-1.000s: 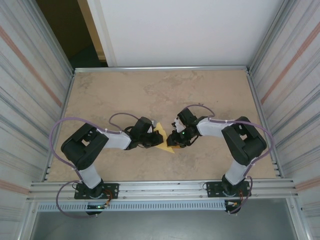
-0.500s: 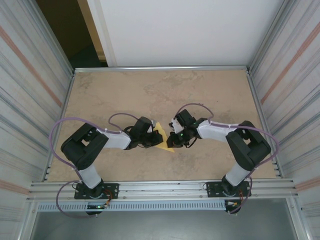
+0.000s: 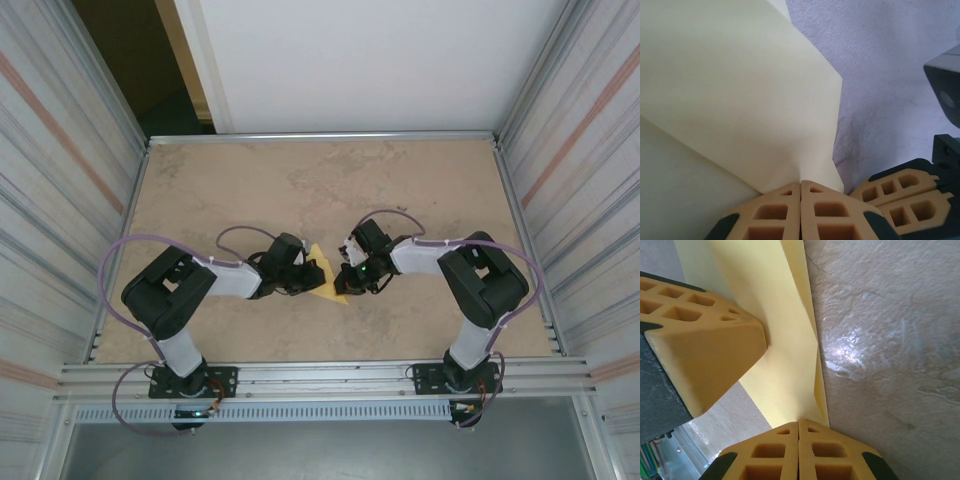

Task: Fold a paper plane with a square sheet of paper (pick it up from the middle)
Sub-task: Fourth fold the wing at the center of the table.

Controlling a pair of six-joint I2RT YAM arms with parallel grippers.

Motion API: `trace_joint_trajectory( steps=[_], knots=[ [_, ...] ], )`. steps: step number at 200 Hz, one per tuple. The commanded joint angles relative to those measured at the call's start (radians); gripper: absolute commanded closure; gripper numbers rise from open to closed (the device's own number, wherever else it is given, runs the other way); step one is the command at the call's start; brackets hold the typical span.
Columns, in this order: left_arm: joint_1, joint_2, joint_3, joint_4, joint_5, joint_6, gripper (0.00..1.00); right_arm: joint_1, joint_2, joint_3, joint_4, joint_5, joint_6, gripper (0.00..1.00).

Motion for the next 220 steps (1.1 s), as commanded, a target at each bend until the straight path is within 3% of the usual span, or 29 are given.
trace_joint_trajectory(
  steps=[1,84,133,177,220],
  knots=[
    [0.017,0.009,-0.014,-0.081,-0.054,0.001,0.91,-0.010,0.029,-0.026,-0.010,-0.003,-0.015,0.92],
    [0.016,-0.128,0.028,-0.038,0.018,0.073,0.90,-0.013,0.069,-0.021,-0.046,0.025,-0.011,0.95],
    [-0.015,-0.002,0.105,-0.018,0.059,0.068,0.91,-0.015,0.089,-0.013,-0.053,0.029,0.004,0.97],
    [-0.015,0.061,0.129,-0.076,-0.016,0.048,0.91,-0.015,0.098,-0.017,-0.060,0.041,0.023,0.97],
    [0.007,0.066,0.039,-0.010,-0.070,0.006,0.91,-0.015,0.114,-0.027,-0.078,0.074,0.063,0.97]
  ],
)
